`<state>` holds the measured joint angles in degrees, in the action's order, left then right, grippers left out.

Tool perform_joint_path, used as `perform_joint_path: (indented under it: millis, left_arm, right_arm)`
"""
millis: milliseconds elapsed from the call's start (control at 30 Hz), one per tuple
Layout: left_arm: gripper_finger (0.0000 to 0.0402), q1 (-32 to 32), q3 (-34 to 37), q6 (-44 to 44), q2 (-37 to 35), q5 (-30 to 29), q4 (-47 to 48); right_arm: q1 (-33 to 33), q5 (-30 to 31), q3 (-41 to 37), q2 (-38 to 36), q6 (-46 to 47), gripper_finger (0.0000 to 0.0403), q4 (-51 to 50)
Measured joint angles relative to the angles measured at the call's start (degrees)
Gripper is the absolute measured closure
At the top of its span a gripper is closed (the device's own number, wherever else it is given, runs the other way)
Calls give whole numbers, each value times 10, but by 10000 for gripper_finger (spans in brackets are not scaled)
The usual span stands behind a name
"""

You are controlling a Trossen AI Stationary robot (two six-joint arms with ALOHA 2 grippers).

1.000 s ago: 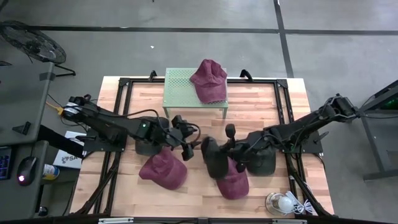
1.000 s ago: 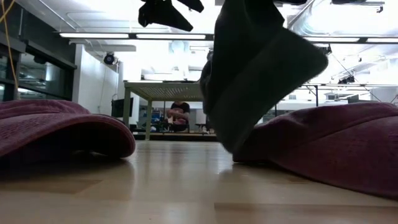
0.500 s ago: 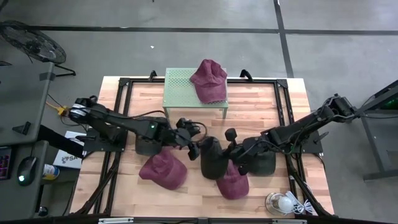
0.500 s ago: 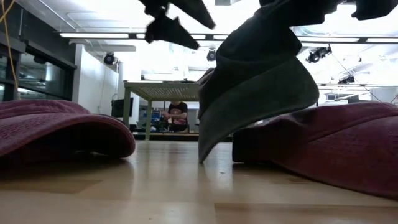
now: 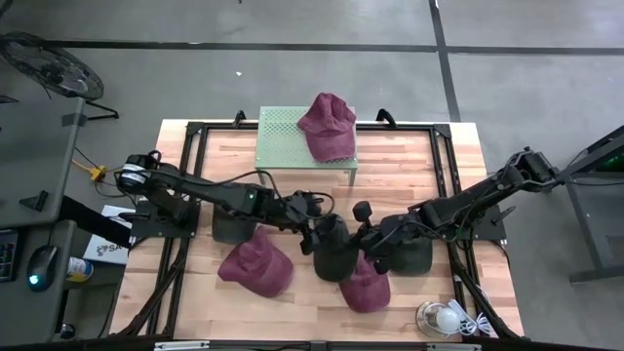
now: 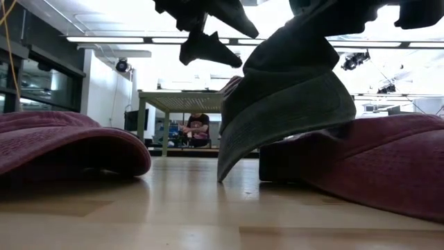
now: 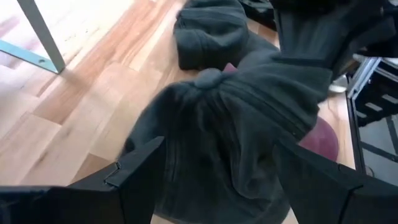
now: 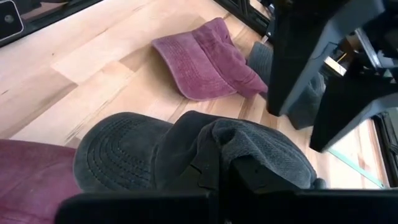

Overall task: Pick & Place hat
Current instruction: Put the top left black cap on the left side of the shelf

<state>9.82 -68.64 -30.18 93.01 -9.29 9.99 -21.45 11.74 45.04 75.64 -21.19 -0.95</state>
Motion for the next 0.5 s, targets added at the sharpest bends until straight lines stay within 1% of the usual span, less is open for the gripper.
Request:
perform_joint_path:
  millis: [100,367,500]
  left_arm:
    - [114,-1,0,-1,0,13,-1]
    - [114,-1,-1,-1,15,13,-34]
    - [114,-1,2,-2,20,13,-25]
  right_arm:
    - [0,1,0,0,0,403,-1]
    - [0,-3,0,0,-2,403,6]
    - [0,-7,0,0,-4,403,9]
